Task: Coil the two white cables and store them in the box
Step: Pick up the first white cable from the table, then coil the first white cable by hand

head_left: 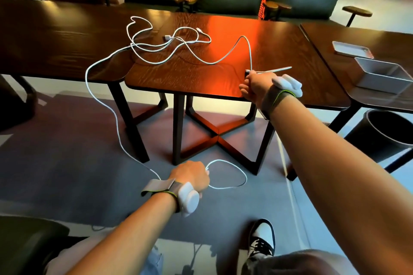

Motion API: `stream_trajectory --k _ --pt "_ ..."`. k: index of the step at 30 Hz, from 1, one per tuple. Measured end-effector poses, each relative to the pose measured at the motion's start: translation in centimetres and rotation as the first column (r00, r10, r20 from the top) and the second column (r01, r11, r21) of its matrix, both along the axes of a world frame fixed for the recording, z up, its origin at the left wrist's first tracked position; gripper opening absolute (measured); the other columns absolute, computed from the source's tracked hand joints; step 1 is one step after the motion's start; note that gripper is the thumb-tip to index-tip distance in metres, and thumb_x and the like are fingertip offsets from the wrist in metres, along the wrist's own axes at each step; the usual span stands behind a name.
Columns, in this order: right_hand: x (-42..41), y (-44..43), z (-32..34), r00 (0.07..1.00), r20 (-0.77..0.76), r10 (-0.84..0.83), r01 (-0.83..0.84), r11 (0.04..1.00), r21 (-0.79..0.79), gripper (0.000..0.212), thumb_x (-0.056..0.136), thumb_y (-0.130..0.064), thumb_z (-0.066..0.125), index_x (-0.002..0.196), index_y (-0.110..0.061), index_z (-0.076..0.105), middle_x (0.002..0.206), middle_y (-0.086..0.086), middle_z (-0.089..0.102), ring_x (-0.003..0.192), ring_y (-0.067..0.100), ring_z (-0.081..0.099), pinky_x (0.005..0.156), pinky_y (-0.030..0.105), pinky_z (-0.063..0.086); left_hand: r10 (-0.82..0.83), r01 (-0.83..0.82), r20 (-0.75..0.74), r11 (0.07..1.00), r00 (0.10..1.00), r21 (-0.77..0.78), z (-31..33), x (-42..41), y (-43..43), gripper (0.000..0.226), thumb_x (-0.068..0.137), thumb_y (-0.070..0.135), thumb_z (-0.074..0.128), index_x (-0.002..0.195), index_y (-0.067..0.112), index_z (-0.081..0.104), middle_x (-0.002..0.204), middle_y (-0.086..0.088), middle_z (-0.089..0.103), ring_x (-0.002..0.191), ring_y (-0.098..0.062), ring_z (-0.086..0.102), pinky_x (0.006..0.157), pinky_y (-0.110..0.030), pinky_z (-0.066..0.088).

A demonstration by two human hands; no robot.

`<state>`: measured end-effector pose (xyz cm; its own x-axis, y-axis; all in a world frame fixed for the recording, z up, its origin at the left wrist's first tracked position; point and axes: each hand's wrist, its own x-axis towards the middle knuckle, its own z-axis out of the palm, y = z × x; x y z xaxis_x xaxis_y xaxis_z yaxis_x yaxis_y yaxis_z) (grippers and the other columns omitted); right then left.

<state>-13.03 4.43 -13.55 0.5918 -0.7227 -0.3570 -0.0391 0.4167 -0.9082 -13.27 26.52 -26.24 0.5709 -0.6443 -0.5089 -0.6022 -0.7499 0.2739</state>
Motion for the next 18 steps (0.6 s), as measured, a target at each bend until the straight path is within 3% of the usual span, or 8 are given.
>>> stream_trajectory --k 4,8,11,14,16,18 --pt "-0.42 -0.04 -0.28 0.998 -0.068 0.003 -0.008 0.998 -0.063 0.033 0.105 -0.017 0.03 0.073 -0.021 0.037 0.035 -0.008 0.031 0.025 0.005 0.035 0.033 0.011 0.033 0.004 -0.004 -0.005 1.0 1.0 0.0 0.18 -0.29 -0.07 0.044 0.103 0.034 0.038 0.101 0.004 0.07 0.112 -0.017 0.072 0.104 -0.035 0.068 0.094 -0.042 0.054" --pt "-0.66 -0.13 -0.32 0.991 -0.127 -0.03 0.014 0.992 -0.126 0.031 0.106 -0.027 0.037 0.078 -0.018 0.048 0.06 -0.002 0.046 0.035 0.004 0.056 0.039 0.015 0.046 0.01 -0.01 -0.007 1.0 1.0 0.006 0.32 -0.28 -0.13 0.042 0.103 0.034 0.038 0.097 0.006 0.069 0.11 -0.016 0.073 0.102 -0.035 0.068 0.094 -0.043 0.054" --pt "-0.77 -0.2 -0.38 0.991 -0.135 -0.026 0.009 0.992 -0.125 0.032 0.106 -0.032 0.038 0.079 -0.018 0.049 0.064 -0.002 0.047 0.038 0.004 0.058 0.039 0.015 0.046 0.018 -0.018 -0.015 1.0 1.0 0.011 0.37 -0.23 -0.22 0.042 0.103 0.034 0.039 0.099 0.006 0.07 0.11 -0.015 0.073 0.103 -0.035 0.068 0.094 -0.043 0.054" --pt "-0.84 -0.27 -0.49 0.992 -0.125 -0.021 0.006 0.993 -0.117 0.034 0.106 -0.033 0.037 0.077 -0.018 0.048 0.06 -0.003 0.046 0.043 0.004 0.058 0.04 0.015 0.047 0.013 -0.013 -0.016 1.0 1.0 0.019 0.35 -0.23 -0.31 0.041 0.102 0.034 0.039 0.097 0.007 0.07 0.11 -0.014 0.074 0.104 -0.035 0.068 0.095 -0.043 0.054" --pt "-0.91 -0.29 -0.51 0.994 -0.106 -0.016 0.006 0.995 -0.1 0.035 0.106 -0.033 0.038 0.075 -0.018 0.046 0.049 -0.006 0.043 0.033 0.004 0.051 0.037 0.015 0.044 0.006 -0.006 -0.008 1.0 1.0 0.023 0.24 -0.27 -0.36 0.037 0.102 0.033 0.04 0.085 0.012 0.066 0.107 -0.014 0.075 0.101 -0.034 0.069 0.093 -0.042 0.055" --pt "-0.92 -0.26 -0.47 0.996 -0.089 -0.008 0.0 0.997 -0.083 0.036 0.106 -0.032 0.037 0.073 -0.019 0.043 0.038 -0.008 0.039 0.029 0.004 0.045 0.035 0.014 0.039 0.009 -0.009 -0.008 1.0 1.0 0.02 0.17 -0.29 -0.41 0.037 0.102 0.033 0.04 0.084 0.012 0.066 0.106 -0.013 0.075 0.101 -0.034 0.069 0.093 -0.042 0.055"
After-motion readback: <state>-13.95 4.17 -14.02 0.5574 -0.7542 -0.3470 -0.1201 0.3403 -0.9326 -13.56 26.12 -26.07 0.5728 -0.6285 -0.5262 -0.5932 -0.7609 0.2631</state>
